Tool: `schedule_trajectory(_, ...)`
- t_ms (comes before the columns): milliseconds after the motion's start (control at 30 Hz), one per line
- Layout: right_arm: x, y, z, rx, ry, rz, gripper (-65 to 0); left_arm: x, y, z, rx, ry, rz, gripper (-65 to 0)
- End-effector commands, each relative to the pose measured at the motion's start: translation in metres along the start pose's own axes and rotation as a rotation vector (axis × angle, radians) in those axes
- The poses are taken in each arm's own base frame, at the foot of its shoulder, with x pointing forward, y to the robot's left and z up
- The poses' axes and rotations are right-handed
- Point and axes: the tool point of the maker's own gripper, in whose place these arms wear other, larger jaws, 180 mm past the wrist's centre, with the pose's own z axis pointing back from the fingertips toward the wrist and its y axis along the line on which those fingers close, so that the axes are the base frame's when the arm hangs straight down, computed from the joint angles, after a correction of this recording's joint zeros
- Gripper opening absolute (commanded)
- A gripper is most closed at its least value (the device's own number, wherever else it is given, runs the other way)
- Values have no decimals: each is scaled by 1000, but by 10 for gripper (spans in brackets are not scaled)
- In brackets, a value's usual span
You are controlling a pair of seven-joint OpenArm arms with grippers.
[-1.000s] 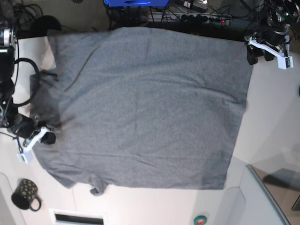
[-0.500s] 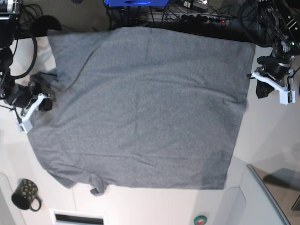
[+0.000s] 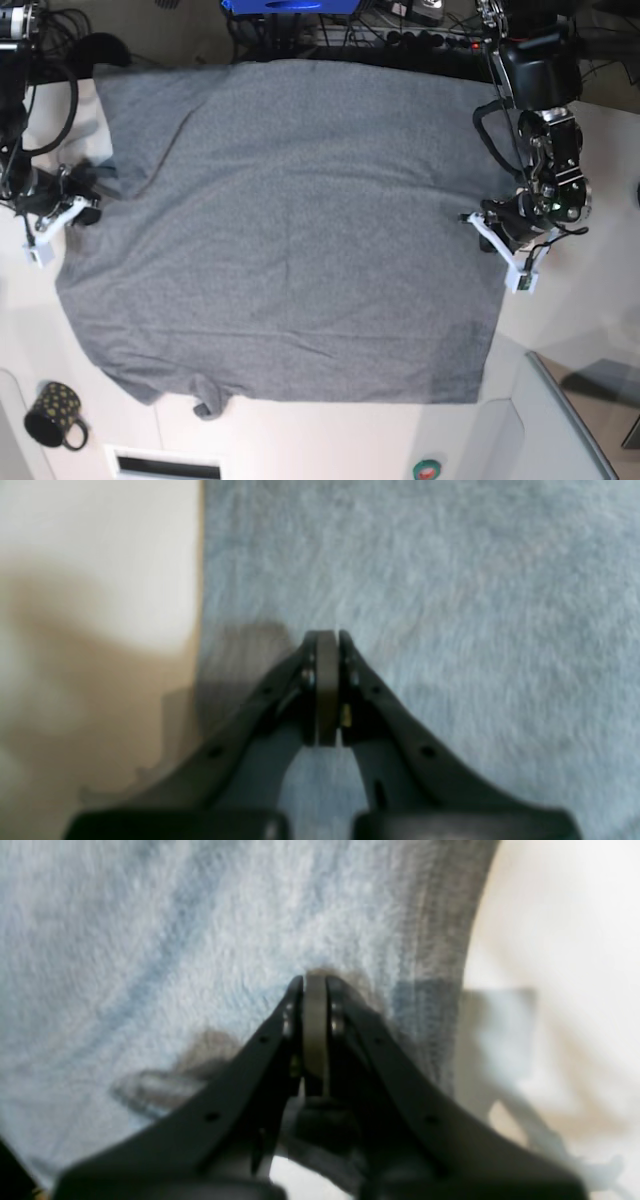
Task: Layout the t-shirt on the table in an organized manner, then fold the t-shirt properly
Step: 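Move the left gripper down the shirt's side edge, smoothing it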
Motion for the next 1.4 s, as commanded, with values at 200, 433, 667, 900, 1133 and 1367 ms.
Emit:
schedule_trajectory(200,-2,-24,-13,-138,80,90,-642,-2,9,-36,41,-21,56,-650)
schedule_trajectory(433,28,-17,-13,-131,31,101,-642,18,21,-55,78,-78,144,-650)
schedule_trajectory(667,49,-11,-14,-121,-5,113,-642,66,24,-56,79,-150,155,-650)
schedule_trajectory(900,77,-8,-7,-120,-58,128,-642,88,24,-53,74,-195,164,-650)
schedule_trajectory(1133,111,6,53,-88,-291,232,-633,102,59,-2,171,-269,149,-650)
schedule_trajectory(1367,68,-15,121,-240,-271,235,-441,68,84,75,154,-319,203,-650)
